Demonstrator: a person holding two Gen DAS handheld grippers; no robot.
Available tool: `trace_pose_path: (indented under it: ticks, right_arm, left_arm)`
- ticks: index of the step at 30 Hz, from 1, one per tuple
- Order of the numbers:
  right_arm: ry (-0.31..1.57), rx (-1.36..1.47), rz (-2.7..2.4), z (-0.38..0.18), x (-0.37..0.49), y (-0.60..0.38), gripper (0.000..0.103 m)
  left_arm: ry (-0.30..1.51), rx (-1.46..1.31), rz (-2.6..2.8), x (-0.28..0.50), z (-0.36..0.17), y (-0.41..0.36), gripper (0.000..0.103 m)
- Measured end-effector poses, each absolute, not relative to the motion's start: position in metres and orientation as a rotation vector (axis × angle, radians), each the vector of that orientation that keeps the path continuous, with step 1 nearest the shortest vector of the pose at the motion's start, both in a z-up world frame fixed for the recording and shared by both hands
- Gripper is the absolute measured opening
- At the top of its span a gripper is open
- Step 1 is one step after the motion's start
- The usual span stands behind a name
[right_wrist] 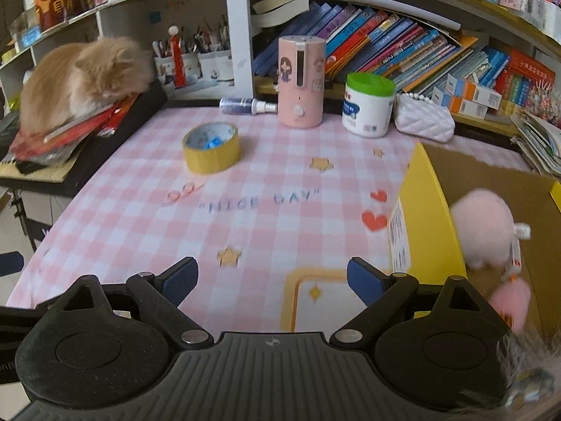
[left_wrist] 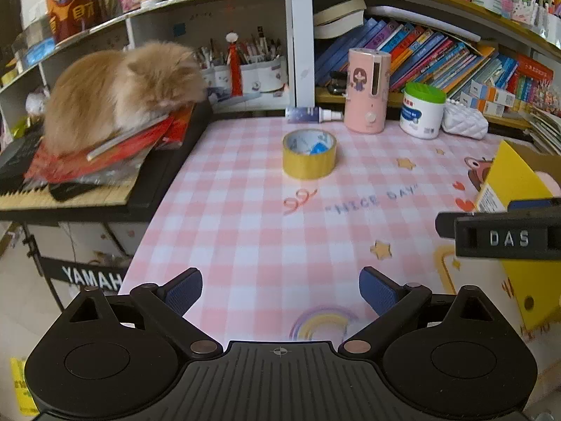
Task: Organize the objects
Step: 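Grasp the yellow tape roll with the left gripper while the right gripper grasps the blue bag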
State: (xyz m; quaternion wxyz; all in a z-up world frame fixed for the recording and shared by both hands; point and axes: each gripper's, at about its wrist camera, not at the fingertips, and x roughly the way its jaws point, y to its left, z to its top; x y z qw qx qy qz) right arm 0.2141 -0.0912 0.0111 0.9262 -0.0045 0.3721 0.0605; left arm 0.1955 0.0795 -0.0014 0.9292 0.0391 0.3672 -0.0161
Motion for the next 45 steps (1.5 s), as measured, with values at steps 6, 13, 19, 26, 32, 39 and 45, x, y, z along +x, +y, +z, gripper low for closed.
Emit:
trace_pose_path:
  ticks: [6,13,19,26,32,39,45]
  right_arm:
    - [0.725,0.008,0.109,0.023,0.26,-0.099,0.092]
    - [0.703,0.031,0.093,0.031,0.309,-0.107,0.092]
    - [0.702,0.044,0.073,0.028,0.344,-0.11,0.092]
    - [0.707,0.051,0.063,0.023,0.368,-0.114,0.092]
    - [0.715,0.041,0.065,0.019,0.378,-0.116,0.092]
    - [0.734,0.054,0.056,0.014,0.381,-0.121,0.092]
    - [0.738,0.065,0.045,0.014,0.38,-0.124,0.092]
  left_arm:
    - [0.735,0.096,-0.035,0.234,0.0,0.073,0.098]
    - [0.742,0.101,-0.029,0.283,-0.01,0.067,0.098]
    - [0.755,0.077,-0.048,0.33,-0.028,0.061,0.098]
    - [0.723,0.099,-0.081,0.385,-0.052,0.046,0.098]
    - [0.718,0.12,-0.092,0.419,-0.068,0.034,0.098]
    - [0.746,0.12,-0.099,0.437,-0.08,0.033,0.084]
    - [0.751,0.087,-0.174,0.413,-0.076,0.037,0.083]
